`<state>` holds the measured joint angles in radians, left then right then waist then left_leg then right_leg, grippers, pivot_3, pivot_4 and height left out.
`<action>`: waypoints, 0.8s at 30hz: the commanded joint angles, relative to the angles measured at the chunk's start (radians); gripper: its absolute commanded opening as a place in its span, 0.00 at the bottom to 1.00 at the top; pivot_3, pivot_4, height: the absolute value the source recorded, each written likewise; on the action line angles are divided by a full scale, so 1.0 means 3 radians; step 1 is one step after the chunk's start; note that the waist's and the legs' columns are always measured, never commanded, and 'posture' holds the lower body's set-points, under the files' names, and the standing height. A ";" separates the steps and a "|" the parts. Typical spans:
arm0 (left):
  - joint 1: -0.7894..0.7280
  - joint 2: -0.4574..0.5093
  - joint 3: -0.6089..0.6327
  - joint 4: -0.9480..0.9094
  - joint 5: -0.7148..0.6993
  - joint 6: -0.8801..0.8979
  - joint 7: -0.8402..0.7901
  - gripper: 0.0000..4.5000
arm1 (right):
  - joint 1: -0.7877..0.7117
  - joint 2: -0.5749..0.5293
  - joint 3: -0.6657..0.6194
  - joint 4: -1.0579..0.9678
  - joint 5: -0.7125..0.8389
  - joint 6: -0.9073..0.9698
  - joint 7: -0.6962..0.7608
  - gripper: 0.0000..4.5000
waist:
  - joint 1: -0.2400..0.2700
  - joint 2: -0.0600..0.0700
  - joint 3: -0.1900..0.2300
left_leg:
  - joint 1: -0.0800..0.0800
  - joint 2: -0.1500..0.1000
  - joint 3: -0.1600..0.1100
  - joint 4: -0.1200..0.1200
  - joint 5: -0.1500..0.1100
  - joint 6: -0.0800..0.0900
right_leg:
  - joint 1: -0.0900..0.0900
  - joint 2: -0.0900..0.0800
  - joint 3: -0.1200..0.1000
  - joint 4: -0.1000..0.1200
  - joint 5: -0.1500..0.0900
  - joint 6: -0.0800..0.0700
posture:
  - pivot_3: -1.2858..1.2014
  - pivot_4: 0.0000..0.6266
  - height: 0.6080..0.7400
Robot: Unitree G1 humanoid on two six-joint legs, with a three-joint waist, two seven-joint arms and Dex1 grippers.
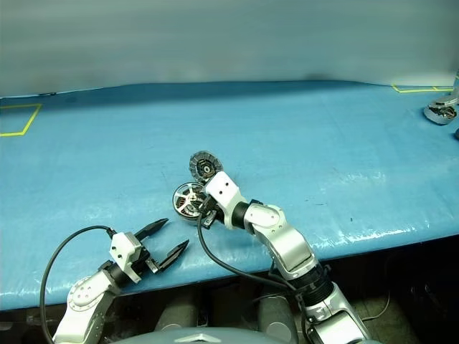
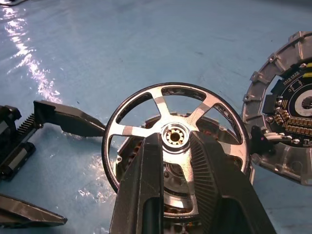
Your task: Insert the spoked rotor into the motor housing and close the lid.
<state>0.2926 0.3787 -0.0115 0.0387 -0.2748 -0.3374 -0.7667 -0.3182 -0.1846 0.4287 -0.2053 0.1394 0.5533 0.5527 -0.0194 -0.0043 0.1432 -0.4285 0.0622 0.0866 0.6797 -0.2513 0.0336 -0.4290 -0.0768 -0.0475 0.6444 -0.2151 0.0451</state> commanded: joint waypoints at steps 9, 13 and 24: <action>0.0012 0.0002 -0.0029 0.0012 0.0043 -0.0018 -0.0011 0.99 | -0.0071 0.0034 -0.0006 -0.0015 -0.0082 -0.0084 -0.0008 0.10 | 0.0000 0.0000 0.0000 | 0.0000 0.0000 0.0000 0.0000 0.0000 0.0000 | 0.0000 0.0000 0.0000 0.0000 0.0000 0.0000 | 0.52 0.24 1.00; 0.0012 0.0002 -0.0023 0.0013 0.0038 -0.0026 -0.0012 0.99 | -0.0066 0.0036 0.0010 0.0013 -0.0100 -0.0071 0.0003 0.10 | 0.0000 0.0000 0.0000 | 0.0000 0.0000 0.0000 0.0000 0.0000 0.0000 | 0.0000 0.0000 0.0000 0.0000 0.0000 0.0000 | 0.52 0.24 1.00; -0.0002 -0.0002 -0.0016 0.0016 0.0030 -0.0039 -0.0017 0.99 | -0.0044 0.0068 -0.0019 -0.0010 -0.0078 -0.0081 0.0040 0.47 | 0.0001 0.0000 0.0000 | 0.0000 0.0000 0.0000 0.0000 0.0000 0.0000 | 0.0000 0.0000 0.0000 0.0000 0.0000 0.0000 | 0.52 0.24 1.00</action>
<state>0.2916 0.3786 -0.0115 0.0388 -0.2743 -0.3377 -0.7677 -0.3224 -0.1730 0.4336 -0.1817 0.1066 0.5515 0.5616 -0.0191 -0.0043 0.1432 -0.4285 0.0622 0.0866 0.6798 -0.2513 0.0336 -0.4289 -0.0768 -0.0475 0.6444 -0.2151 0.0452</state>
